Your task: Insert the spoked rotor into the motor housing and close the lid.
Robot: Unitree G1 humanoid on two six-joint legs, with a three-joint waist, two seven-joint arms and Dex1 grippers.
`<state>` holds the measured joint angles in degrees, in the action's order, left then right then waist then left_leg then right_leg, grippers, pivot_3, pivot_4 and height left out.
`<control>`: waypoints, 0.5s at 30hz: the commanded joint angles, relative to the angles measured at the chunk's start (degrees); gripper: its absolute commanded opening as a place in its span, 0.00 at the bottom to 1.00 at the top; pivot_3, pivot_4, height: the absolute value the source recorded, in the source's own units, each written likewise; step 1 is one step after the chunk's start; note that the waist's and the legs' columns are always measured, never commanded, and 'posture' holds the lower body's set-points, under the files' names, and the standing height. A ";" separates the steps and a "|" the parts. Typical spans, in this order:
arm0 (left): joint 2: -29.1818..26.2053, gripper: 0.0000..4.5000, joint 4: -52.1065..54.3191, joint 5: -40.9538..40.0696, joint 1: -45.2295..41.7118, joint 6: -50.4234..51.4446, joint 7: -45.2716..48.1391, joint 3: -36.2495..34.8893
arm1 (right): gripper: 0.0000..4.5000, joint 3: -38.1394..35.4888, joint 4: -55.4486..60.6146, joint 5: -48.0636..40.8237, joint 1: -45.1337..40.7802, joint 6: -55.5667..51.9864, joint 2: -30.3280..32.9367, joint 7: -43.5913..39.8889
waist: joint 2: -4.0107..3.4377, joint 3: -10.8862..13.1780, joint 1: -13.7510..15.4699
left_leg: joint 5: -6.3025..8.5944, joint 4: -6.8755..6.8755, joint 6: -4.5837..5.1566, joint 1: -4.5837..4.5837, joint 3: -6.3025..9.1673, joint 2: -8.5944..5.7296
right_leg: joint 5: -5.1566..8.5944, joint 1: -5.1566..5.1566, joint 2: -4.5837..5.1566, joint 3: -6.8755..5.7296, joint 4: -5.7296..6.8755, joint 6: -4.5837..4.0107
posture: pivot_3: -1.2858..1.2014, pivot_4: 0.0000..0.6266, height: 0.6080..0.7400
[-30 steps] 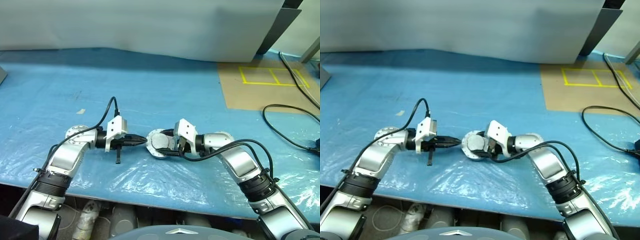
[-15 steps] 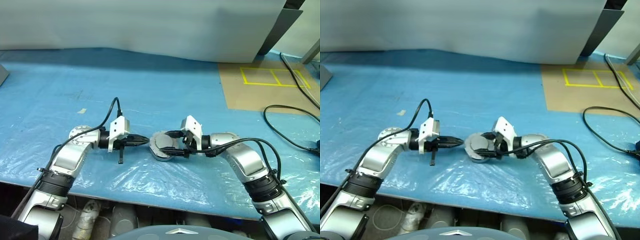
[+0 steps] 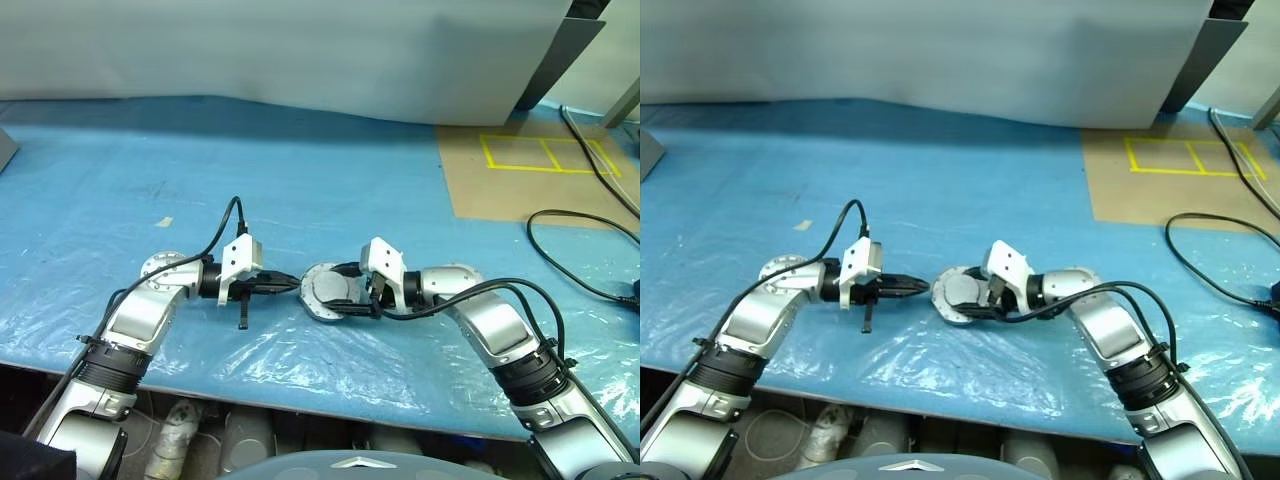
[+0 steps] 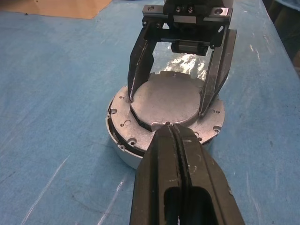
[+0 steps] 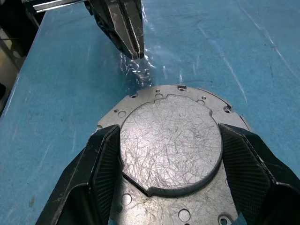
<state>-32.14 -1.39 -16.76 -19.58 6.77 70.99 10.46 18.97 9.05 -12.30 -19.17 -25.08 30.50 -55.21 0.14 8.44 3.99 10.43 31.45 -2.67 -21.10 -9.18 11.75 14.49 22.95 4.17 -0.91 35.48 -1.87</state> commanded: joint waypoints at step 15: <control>0.03 0.00 -0.40 0.21 -1.08 -1.49 0.16 -0.03 | 0.65 1.43 -1.81 2.52 1.67 -1.01 -2.48 2.56 | 0.00 0.00 -0.13 | 0.00 0.26 0.01 0.07 0.00 0.02 | 0.08 -0.03 0.00 0.07 0.14 -0.18 | 0.52 0.24 1.00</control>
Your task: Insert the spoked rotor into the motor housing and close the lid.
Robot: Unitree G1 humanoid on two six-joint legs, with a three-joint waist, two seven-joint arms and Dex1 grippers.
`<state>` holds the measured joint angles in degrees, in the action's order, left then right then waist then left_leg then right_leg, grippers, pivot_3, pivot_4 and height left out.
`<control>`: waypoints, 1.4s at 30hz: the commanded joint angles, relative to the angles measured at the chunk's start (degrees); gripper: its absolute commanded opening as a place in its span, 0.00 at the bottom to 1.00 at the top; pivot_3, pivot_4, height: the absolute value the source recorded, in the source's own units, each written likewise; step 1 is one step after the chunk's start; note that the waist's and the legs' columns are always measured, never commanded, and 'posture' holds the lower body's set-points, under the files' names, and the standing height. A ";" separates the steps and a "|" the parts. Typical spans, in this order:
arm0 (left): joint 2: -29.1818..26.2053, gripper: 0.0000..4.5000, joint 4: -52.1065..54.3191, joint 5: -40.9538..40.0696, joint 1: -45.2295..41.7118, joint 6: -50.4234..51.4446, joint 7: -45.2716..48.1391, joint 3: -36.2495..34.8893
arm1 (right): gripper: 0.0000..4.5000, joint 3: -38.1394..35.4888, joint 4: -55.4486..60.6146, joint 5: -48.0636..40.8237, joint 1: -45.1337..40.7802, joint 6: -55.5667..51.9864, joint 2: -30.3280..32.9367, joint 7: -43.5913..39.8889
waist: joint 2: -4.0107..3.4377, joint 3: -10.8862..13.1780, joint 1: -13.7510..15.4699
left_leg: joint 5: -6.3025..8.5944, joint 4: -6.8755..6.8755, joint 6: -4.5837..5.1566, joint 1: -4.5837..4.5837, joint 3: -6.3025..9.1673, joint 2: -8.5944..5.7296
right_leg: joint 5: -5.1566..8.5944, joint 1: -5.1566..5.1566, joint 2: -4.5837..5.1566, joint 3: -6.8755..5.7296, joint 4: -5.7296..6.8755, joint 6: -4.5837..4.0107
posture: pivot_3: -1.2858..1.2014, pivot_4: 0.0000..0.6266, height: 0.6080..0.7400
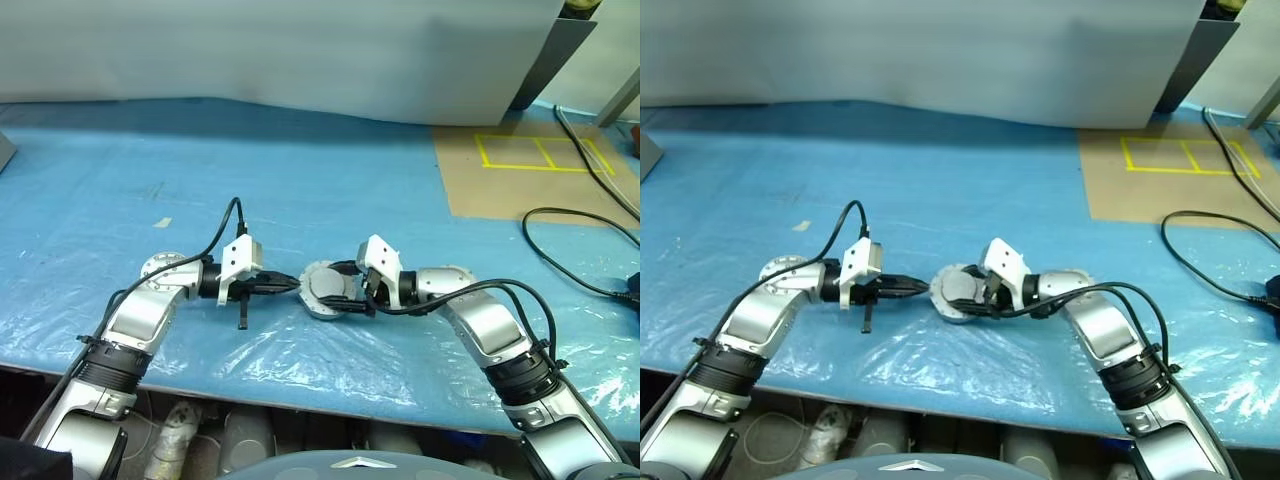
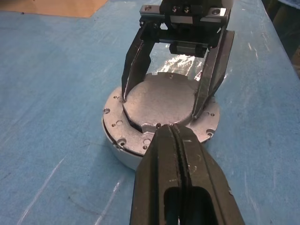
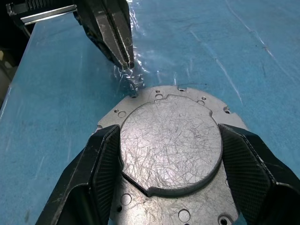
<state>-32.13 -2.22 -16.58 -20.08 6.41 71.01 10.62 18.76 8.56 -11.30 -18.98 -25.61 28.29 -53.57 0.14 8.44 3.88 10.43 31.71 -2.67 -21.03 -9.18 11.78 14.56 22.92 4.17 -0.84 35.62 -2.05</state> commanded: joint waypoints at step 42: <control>0.81 0.00 -0.26 2.35 -0.22 -2.06 -0.64 1.23 | 0.65 -4.16 -4.34 -8.53 1.64 -10.46 -0.39 0.83 | 0.03 -0.04 0.14 | 0.01 -0.64 0.02 0.65 -0.11 0.01 | -0.01 -0.65 0.06 0.20 -0.76 0.01 | 0.52 0.24 1.00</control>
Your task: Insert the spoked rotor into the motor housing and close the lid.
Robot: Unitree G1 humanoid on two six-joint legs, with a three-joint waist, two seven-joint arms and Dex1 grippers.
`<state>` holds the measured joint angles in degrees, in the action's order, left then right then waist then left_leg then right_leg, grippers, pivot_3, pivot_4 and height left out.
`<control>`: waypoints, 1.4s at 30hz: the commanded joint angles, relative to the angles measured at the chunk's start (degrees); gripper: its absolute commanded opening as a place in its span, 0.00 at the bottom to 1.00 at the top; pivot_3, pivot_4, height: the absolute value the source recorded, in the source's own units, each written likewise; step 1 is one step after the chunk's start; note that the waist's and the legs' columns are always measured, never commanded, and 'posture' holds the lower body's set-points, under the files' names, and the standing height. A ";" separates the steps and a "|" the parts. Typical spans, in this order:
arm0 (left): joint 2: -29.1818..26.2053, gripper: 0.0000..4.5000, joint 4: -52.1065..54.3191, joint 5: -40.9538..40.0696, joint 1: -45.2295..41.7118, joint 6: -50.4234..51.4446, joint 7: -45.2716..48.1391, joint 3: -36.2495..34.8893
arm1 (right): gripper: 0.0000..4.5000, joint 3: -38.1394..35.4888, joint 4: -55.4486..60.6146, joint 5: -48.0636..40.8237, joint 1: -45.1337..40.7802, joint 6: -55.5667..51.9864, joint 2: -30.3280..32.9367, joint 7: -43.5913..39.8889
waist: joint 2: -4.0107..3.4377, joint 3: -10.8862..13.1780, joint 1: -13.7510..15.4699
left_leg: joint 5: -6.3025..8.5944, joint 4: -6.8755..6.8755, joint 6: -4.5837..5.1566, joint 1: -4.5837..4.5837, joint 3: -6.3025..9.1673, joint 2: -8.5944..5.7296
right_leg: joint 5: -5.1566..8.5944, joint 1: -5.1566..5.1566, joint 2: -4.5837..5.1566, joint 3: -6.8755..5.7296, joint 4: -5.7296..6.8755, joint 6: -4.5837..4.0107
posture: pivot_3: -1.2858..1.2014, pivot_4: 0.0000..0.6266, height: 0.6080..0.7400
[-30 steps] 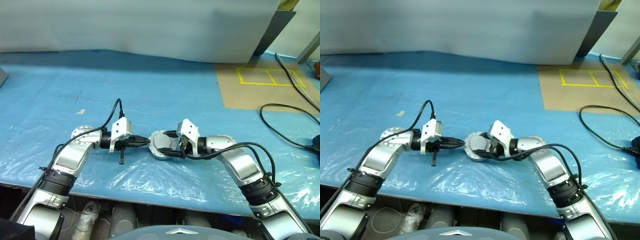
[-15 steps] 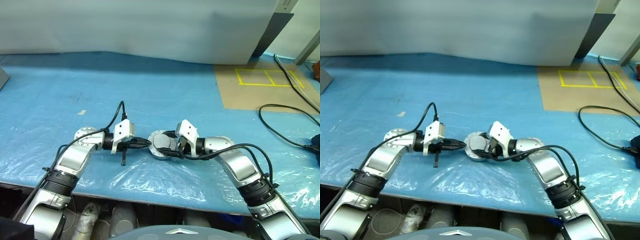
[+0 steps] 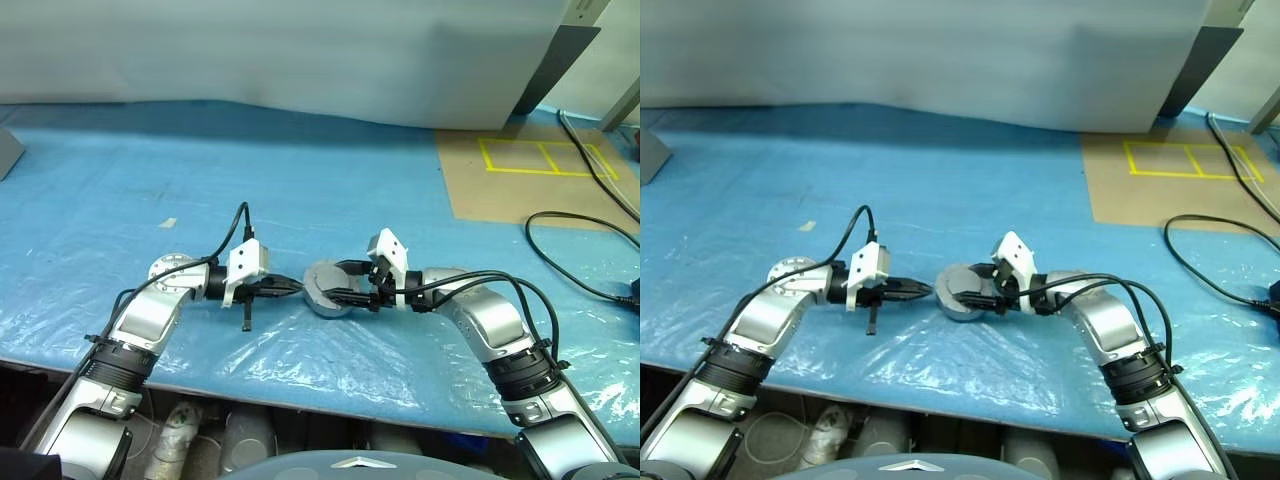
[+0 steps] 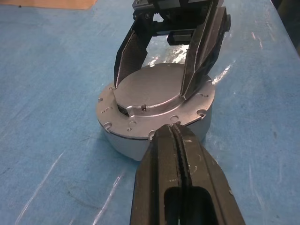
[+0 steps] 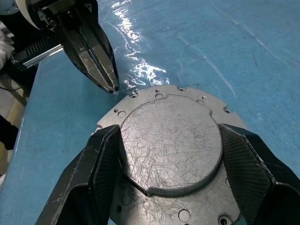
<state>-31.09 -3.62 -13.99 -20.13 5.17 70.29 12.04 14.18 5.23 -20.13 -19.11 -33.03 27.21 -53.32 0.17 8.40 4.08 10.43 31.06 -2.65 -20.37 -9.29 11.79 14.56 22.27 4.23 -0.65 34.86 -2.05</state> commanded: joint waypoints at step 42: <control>4.48 0.00 -6.10 8.13 -3.41 -4.63 -3.76 5.57 | 0.65 5.74 -5.03 9.00 5.21 2.29 4.47 2.90 | 0.14 -0.19 1.34 | 0.15 -0.10 0.25 0.44 -0.02 -0.02 | 0.28 -0.60 0.11 0.04 -0.21 0.54 | 0.52 0.24 1.00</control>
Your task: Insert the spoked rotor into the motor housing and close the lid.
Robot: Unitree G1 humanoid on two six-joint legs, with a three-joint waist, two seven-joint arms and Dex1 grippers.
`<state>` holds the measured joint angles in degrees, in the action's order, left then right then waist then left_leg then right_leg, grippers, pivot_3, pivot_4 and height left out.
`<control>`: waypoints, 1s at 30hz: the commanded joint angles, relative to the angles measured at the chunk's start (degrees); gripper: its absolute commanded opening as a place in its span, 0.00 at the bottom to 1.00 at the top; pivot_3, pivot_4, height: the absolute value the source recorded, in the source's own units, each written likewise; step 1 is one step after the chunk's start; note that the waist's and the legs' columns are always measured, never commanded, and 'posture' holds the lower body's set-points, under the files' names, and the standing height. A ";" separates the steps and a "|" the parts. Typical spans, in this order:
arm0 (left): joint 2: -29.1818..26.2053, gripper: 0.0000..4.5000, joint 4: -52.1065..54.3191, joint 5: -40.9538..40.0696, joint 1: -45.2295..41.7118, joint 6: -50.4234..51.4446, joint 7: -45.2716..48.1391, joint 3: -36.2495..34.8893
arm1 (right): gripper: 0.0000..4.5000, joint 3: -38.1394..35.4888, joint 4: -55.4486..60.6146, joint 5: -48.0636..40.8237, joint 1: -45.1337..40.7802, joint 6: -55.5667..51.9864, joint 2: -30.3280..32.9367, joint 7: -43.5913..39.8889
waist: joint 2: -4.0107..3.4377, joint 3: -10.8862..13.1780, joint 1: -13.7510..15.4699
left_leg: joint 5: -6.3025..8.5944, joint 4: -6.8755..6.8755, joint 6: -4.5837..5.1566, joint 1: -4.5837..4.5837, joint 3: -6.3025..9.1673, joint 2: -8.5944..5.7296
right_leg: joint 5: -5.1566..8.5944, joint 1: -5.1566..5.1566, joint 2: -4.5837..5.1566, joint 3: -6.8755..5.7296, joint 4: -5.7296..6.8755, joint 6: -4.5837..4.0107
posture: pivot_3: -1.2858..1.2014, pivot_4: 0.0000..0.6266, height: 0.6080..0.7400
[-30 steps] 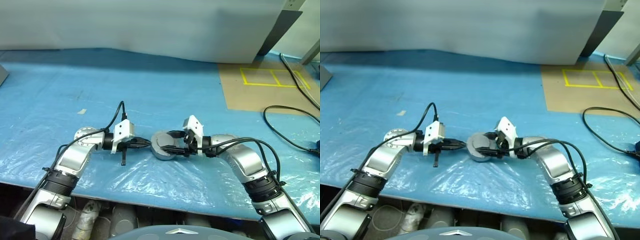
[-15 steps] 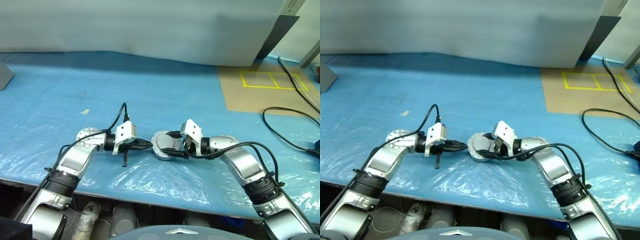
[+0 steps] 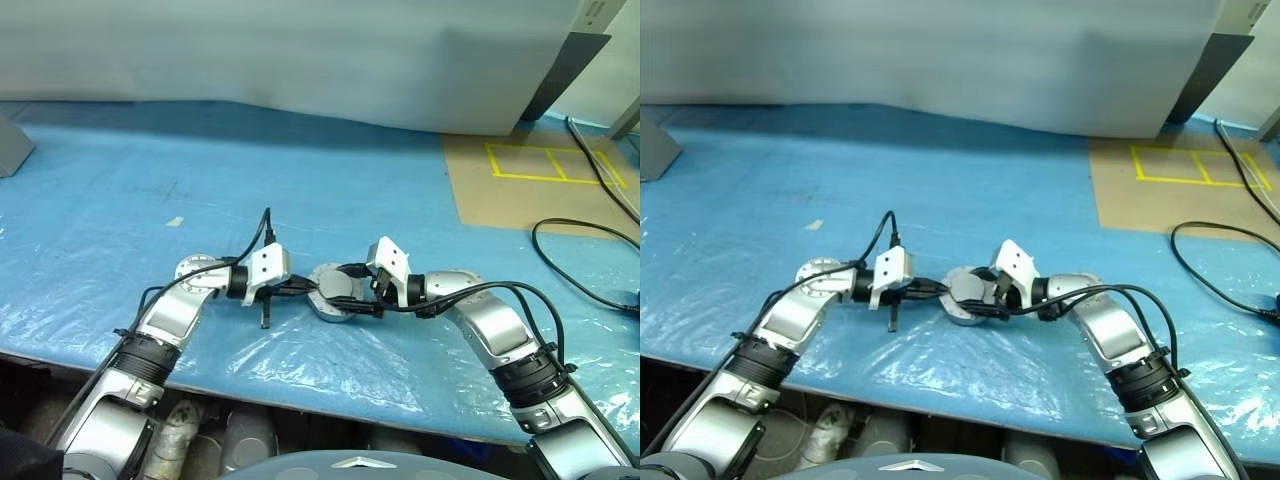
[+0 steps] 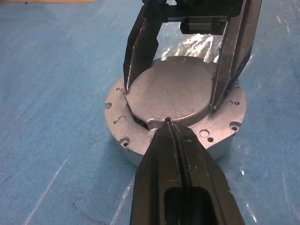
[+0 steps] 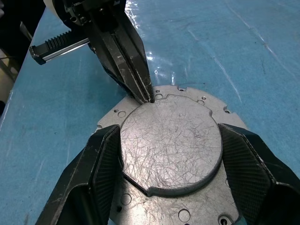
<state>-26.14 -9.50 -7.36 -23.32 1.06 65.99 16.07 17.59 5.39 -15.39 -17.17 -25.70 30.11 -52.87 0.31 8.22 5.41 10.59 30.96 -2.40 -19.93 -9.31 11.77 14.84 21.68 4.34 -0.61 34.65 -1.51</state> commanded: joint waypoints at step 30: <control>-0.36 0.00 -4.19 4.01 -1.35 -5.31 2.10 3.60 | 0.99 -11.93 11.61 -8.34 0.17 -7.68 -3.43 6.95 | -0.08 0.07 0.18 | -0.15 -0.22 -0.25 -0.81 -0.01 -0.07 | -0.18 0.77 -0.01 -0.02 -0.02 -0.09 | 0.52 0.24 1.00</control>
<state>-26.68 -11.95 -5.44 -25.17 -4.81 68.06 17.35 8.49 14.83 -20.60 -15.65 -30.23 27.23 -47.24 0.22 8.28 5.59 10.43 30.74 -2.66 -20.74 -9.33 11.70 14.67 22.44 4.33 -0.63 34.64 -1.62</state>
